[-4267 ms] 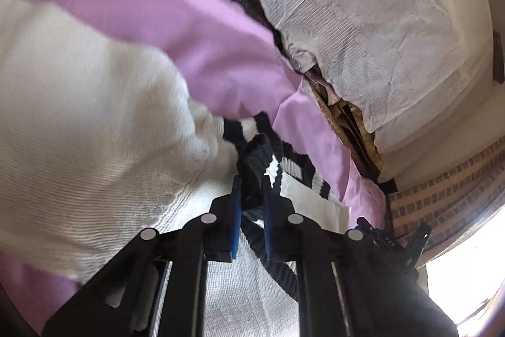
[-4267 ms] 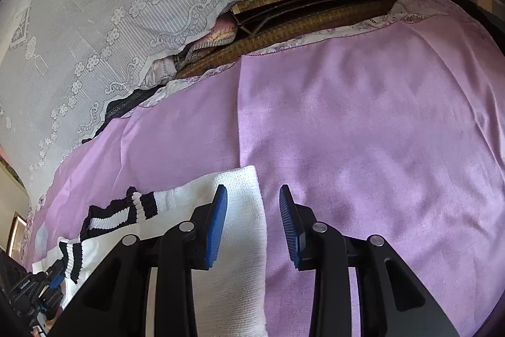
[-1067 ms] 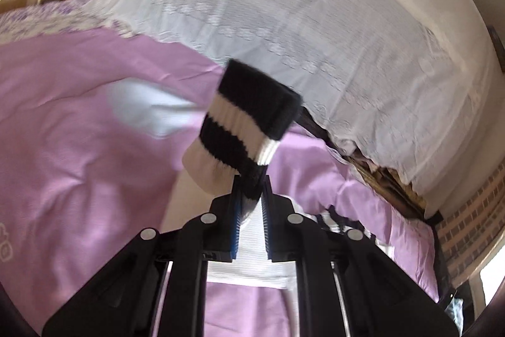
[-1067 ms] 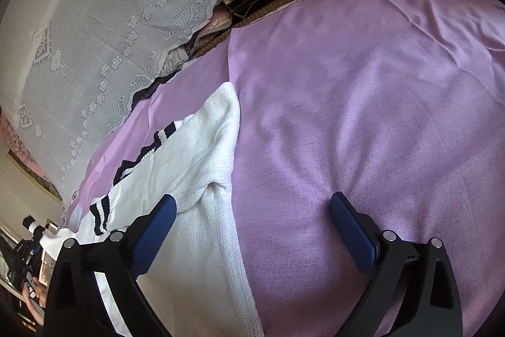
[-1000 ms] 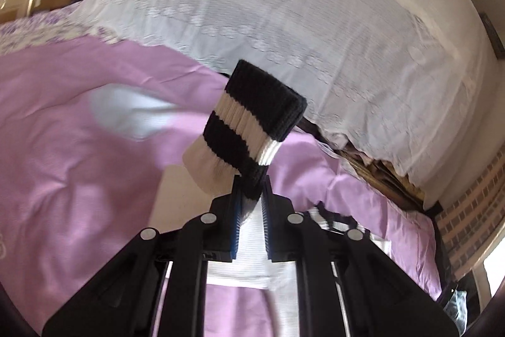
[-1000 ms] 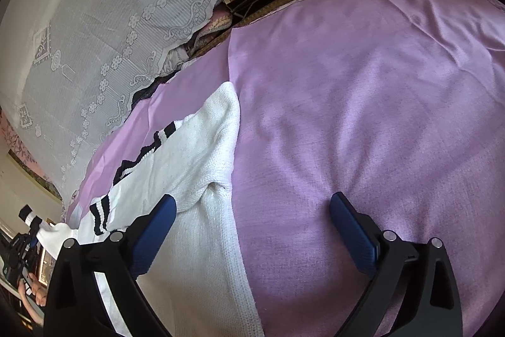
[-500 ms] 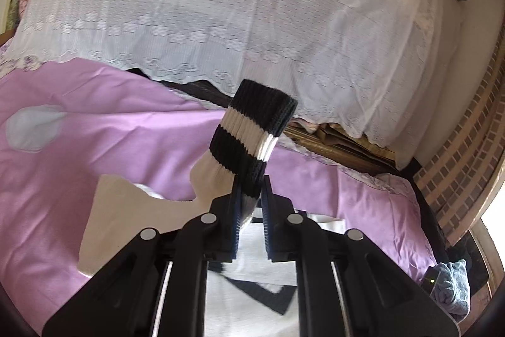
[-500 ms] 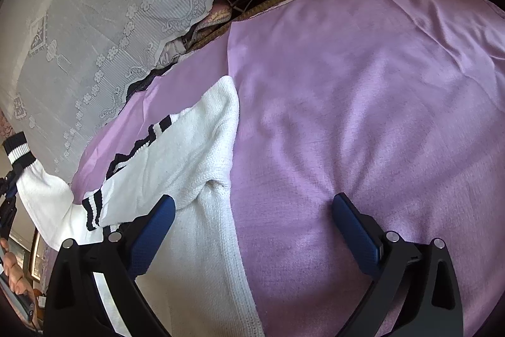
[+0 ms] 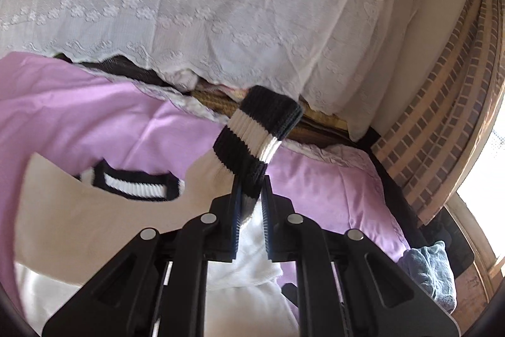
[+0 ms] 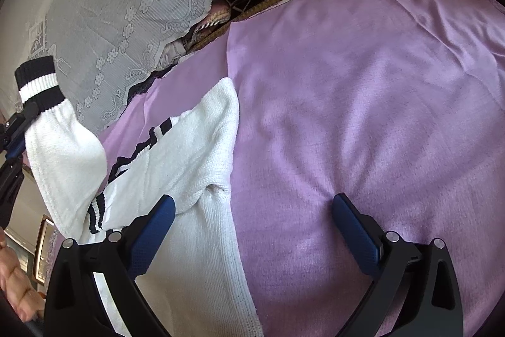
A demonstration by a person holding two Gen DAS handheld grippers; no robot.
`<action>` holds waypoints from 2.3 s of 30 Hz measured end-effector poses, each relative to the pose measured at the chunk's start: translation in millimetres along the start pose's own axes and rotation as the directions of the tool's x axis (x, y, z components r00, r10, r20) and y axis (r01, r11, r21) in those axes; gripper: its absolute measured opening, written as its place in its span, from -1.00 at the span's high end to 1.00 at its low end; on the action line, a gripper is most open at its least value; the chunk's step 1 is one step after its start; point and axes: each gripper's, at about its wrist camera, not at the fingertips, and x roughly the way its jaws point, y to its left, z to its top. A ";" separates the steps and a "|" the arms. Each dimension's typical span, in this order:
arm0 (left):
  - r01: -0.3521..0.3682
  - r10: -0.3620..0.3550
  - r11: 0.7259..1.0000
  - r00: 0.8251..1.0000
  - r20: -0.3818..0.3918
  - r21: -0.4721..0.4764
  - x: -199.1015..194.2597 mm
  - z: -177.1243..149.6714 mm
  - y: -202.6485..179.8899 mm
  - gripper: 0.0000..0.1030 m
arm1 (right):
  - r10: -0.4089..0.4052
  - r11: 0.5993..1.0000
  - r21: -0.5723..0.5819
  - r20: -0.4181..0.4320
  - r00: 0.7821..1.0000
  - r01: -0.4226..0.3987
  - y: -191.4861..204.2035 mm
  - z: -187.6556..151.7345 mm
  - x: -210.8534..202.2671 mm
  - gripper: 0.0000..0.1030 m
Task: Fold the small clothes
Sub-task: 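Lower the held cuff onto the sweater body and release, then grasp the laid cuff with the right tool, pull toward collar, release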
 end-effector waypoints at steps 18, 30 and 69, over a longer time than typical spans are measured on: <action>-0.141 0.149 0.985 0.985 -0.084 0.096 -15.6 -34.7 48.2 -0.48 | 0.033 0.999 0.025 0.005 0.999 -0.034 -4.1 2.6 -3.6 -0.93; -0.400 0.386 0.913 0.910 -0.151 -0.077 -46.0 -50.7 193.8 -0.71 | 0.317 0.931 0.197 -0.026 0.948 -0.306 -15.4 16.6 -8.2 -0.04; -0.432 0.417 0.878 0.902 -0.113 -0.207 -50.7 -22.0 232.0 -0.91 | 0.113 0.988 -0.106 -0.013 0.993 -0.114 43.8 52.1 25.9 0.86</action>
